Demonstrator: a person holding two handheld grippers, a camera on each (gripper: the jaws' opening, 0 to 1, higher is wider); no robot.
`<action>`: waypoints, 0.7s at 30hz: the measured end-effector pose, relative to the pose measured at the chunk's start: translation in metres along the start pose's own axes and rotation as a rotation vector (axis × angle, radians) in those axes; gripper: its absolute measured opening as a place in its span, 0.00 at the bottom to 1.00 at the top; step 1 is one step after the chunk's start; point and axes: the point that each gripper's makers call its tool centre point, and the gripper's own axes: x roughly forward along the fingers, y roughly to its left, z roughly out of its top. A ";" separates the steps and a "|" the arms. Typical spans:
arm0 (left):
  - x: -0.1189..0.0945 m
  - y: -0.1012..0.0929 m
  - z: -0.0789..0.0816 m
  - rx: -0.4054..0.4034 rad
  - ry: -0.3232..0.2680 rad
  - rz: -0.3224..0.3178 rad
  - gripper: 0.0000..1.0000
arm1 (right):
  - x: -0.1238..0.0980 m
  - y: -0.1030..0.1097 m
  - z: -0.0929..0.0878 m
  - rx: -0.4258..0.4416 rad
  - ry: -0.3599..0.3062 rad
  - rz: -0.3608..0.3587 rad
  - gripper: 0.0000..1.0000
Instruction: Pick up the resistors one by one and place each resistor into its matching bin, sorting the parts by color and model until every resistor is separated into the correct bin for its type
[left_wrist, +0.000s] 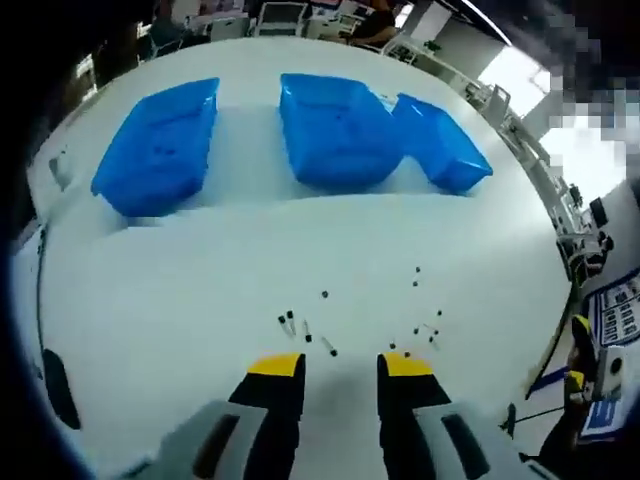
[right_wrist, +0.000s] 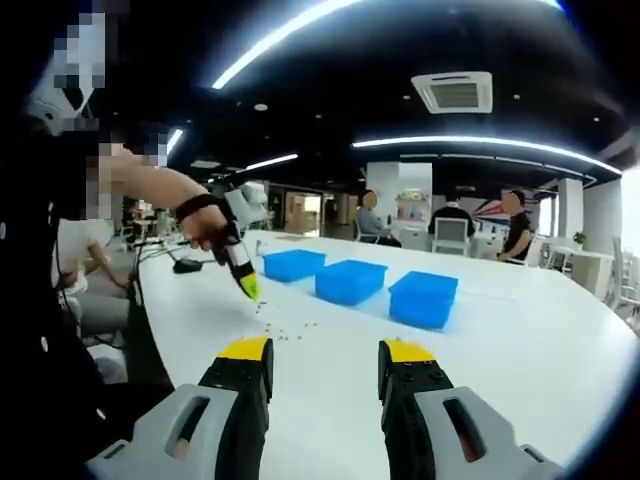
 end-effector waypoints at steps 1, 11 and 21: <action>0.003 -0.002 0.004 -0.009 -0.004 -0.008 0.30 | -0.001 0.000 -0.001 0.003 0.001 -0.001 0.44; 0.019 0.004 -0.003 0.009 0.059 0.042 0.26 | -0.003 -0.004 -0.004 0.017 0.001 -0.012 0.44; 0.018 0.012 0.000 0.100 0.070 0.123 0.16 | 0.002 0.002 -0.004 0.014 0.004 0.003 0.43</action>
